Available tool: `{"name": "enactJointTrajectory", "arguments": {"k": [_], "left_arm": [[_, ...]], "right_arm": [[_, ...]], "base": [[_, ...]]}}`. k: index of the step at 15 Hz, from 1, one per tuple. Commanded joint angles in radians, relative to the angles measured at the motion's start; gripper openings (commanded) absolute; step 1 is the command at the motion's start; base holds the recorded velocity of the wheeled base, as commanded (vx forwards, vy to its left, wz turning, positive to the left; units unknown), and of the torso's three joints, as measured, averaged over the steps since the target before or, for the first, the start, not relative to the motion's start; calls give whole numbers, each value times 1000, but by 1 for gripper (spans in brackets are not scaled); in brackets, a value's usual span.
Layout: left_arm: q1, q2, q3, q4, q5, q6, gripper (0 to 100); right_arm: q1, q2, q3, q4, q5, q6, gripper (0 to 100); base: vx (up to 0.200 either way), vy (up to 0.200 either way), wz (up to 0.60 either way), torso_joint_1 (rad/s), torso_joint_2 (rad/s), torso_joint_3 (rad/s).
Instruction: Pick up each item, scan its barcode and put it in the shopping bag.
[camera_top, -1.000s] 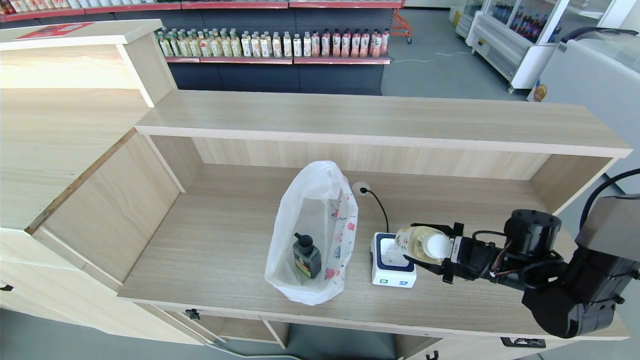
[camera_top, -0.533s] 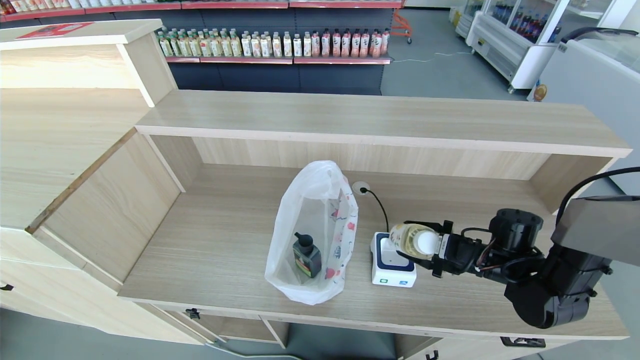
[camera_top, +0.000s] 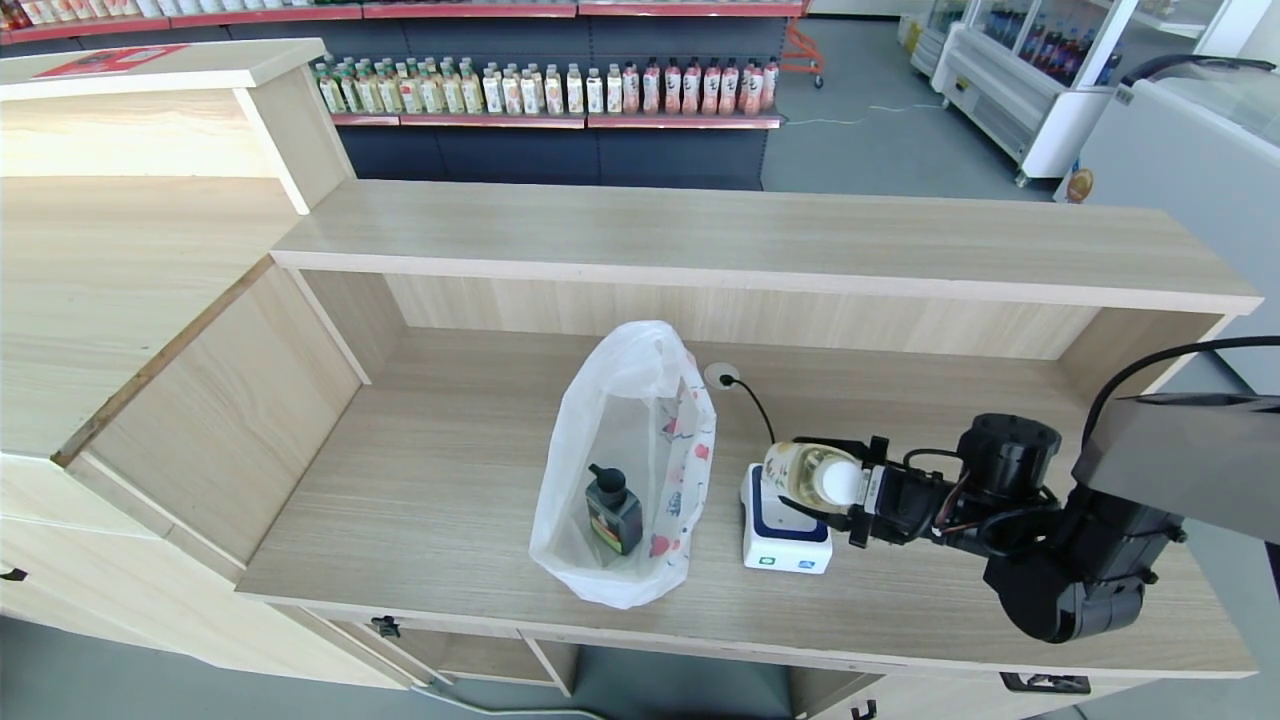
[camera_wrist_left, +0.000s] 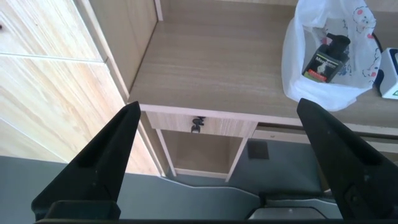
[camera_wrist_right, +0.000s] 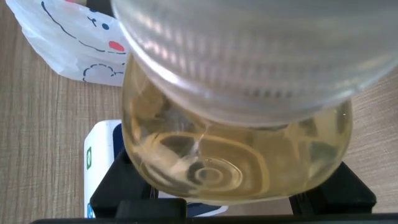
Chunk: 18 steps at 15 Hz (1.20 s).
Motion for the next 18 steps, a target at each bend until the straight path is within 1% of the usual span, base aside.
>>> {"name": "enactJointTrajectory", "arguments": {"k": [1,7,18], "left_arm": [[0,0,0,0,0,-1,100],[0,0,0,0,0,-1,100],[0,0,0,0,0,-1,100]], "right_arm": [[0,17,-8,2,1,0,0],[-3,52,-8,-53,1,0,0],[-8,58,-38,-69,-2,9,0]], "base": [[0,0,0,0,0,0],[0,0,0,0,0,0],[0,0,0,0,0,0]]}}
